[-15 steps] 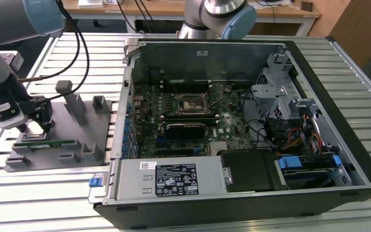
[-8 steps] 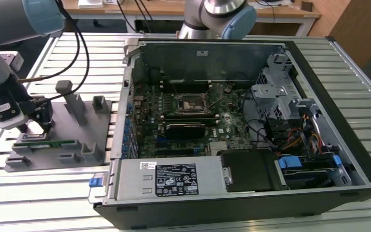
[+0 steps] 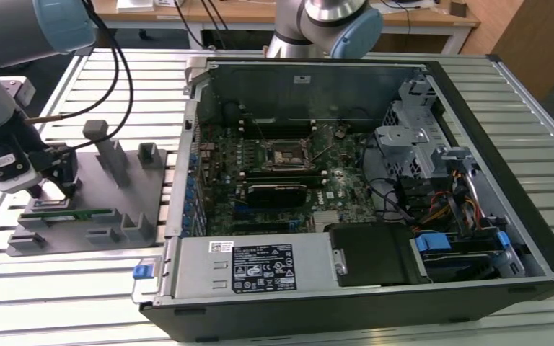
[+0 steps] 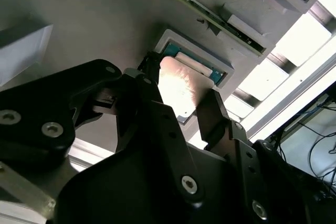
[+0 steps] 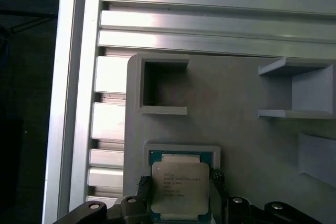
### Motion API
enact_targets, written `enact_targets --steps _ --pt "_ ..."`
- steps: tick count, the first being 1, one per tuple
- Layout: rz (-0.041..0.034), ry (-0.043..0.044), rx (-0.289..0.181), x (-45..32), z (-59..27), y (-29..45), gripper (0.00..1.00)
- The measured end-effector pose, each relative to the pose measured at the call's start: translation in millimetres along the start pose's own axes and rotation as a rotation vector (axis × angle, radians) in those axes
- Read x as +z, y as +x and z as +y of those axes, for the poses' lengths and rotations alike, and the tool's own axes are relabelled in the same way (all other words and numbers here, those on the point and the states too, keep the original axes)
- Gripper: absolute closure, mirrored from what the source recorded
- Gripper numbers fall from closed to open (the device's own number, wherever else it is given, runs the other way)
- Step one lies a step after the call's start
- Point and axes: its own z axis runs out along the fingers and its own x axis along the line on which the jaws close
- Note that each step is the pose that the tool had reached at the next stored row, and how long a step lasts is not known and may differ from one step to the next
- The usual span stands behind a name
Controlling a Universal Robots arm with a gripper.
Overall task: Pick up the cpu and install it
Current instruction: 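Pick up the cpu and move it towards the insertion slot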
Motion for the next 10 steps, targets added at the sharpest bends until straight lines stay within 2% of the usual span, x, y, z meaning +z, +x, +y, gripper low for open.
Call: enact_targets --steps 4,10 --pt "-0.0003 -0.0003 0.000 -1.8 0.1 0.1 0.47" --pt "-0.0002 -0.0001 0.000 -13.7 0.4 0.2 0.47"
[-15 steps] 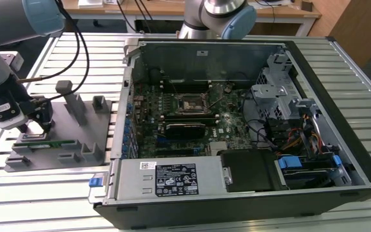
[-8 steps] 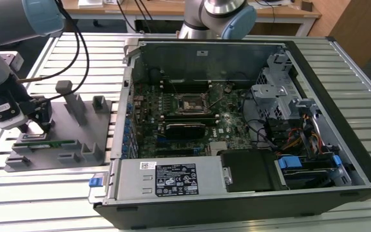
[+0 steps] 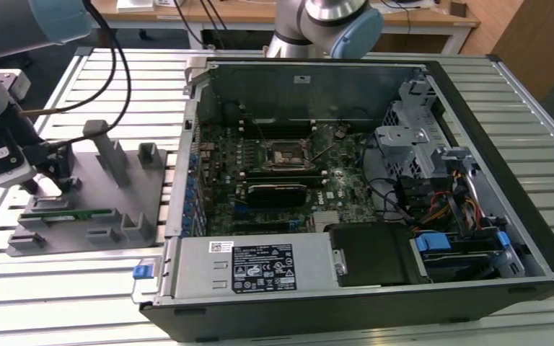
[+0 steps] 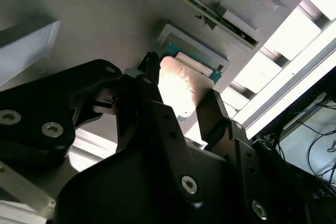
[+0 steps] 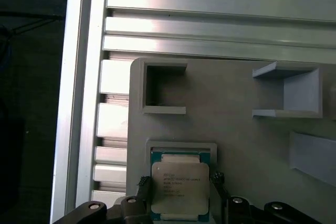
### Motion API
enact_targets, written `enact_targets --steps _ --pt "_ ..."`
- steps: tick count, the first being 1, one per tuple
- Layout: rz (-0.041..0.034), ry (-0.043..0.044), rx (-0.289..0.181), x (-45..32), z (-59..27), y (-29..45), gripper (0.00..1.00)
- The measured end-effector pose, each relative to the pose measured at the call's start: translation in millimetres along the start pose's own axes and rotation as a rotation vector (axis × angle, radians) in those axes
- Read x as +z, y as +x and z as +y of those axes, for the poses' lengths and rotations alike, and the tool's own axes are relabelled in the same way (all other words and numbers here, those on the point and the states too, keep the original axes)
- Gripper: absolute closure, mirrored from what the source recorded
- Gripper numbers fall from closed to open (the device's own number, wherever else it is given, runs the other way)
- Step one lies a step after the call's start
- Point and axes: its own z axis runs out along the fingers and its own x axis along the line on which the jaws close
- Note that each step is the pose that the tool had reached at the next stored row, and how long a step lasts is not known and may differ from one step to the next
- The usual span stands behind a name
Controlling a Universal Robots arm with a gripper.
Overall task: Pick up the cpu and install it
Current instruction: 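Pick up the cpu and move it towards the insertion slot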
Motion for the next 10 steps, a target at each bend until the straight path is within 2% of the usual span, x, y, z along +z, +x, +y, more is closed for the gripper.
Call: enact_targets --steps 6,10 --pt "0.0000 0.0000 0.000 -13.8 0.4 0.2 0.47" --pt "-0.0001 0.0000 0.000 -19.2 0.6 0.2 0.47"
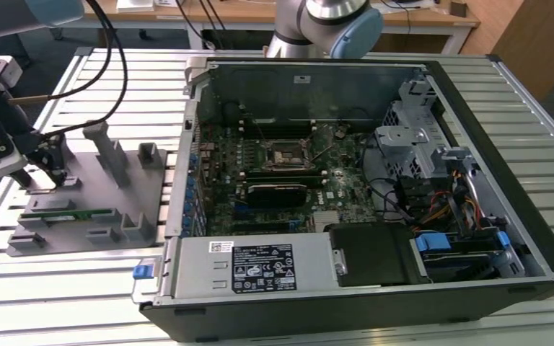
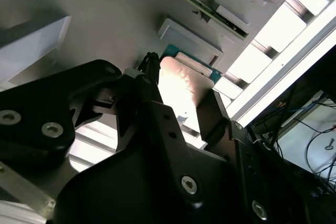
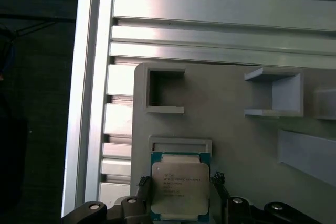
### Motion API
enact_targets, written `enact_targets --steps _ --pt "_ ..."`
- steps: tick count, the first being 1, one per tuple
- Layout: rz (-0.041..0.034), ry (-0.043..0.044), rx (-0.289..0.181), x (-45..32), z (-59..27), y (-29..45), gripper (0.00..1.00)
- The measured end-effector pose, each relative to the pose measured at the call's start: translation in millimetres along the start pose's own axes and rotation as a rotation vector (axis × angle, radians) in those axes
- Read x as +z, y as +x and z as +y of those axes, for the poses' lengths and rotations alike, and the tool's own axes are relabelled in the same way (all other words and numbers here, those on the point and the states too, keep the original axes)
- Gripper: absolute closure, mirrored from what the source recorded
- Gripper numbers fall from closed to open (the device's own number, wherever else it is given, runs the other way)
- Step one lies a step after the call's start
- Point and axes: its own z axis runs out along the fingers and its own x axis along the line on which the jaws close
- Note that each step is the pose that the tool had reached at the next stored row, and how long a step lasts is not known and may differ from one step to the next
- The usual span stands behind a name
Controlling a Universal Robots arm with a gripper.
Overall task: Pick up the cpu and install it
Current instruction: 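Pick up the cpu and move it towards the insertion slot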
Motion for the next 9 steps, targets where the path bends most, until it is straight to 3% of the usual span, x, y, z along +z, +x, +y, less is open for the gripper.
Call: enact_targets --steps 9 --pt "0.0002 0.0000 0.000 -3.4 0.1 0.1 0.47"
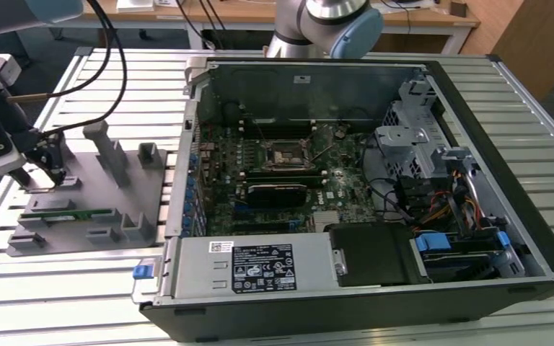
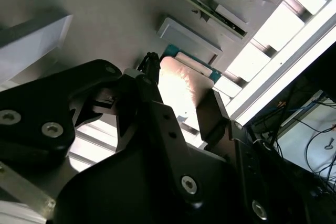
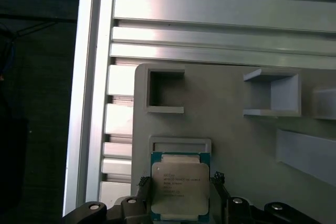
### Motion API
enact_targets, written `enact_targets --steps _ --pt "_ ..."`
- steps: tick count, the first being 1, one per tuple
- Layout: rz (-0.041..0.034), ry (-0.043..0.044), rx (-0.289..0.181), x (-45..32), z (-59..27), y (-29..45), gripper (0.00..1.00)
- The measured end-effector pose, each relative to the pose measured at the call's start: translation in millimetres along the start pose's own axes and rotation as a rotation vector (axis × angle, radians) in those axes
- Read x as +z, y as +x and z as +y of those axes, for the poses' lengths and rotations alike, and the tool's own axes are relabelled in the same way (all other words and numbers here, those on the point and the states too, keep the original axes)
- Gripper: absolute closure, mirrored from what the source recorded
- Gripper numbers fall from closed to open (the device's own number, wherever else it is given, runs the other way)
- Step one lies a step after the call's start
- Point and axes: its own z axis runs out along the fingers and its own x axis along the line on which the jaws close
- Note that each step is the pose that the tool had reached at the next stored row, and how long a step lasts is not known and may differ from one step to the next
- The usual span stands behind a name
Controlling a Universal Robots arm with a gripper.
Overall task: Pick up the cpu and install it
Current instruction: 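Pick up the cpu and move it towards the insertion slot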
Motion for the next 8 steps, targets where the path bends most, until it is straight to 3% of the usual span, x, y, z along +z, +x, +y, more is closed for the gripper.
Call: enact_targets --steps 8 --pt "-0.0001 0.0000 0.000 -4.6 0.1 0.1 0.47"
